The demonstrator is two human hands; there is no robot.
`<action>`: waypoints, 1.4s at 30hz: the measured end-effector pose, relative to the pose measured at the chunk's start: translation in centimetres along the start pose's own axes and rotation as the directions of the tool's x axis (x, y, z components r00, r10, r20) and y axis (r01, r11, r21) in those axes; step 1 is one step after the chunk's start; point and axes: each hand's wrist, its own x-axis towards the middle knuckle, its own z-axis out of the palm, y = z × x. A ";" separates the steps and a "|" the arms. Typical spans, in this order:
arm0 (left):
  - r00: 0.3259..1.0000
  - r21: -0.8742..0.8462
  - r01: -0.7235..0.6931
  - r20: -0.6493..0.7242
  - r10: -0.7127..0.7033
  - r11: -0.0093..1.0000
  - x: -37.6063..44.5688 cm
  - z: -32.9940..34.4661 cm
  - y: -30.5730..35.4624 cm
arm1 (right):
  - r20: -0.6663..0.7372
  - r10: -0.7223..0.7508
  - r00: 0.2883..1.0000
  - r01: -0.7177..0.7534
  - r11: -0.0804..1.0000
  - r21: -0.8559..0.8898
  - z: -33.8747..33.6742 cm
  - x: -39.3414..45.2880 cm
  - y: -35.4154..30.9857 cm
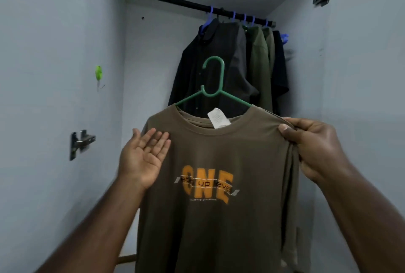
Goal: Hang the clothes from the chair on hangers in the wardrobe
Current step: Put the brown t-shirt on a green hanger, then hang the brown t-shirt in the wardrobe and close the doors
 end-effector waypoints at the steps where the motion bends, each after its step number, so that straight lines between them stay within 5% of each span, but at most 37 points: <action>1: 1.000 -0.010 -0.015 -0.003 0.015 1.000 1.2 0.1 0.1 | 0.015 -0.008 1.000 0.008 1.000 0.001 0.3 0.9 0.4; 9: 0.995 0.057 -0.034 -0.090 0.039 0.998 8.1 -0.4 -2.6 | 0.020 -0.168 0.986 0.169 0.984 -0.056 2.3 8.9 4.1; 16: 0.999 0.045 -0.037 -0.034 0.038 0.998 12.1 1.4 -3.5 | 0.052 -0.190 0.980 0.190 0.982 0.008 4.2 12.7 5.2; 25: 0.998 0.037 -0.058 0.007 0.058 0.998 16.5 1.5 -3.8 | 0.278 -0.192 0.941 0.210 0.977 -0.038 4.8 15.3 6.5; 42: 0.970 0.051 -0.137 0.211 0.123 0.989 28.1 6.1 3.2 | 0.098 -0.360 0.928 0.361 0.933 0.017 13.5 23.0 4.2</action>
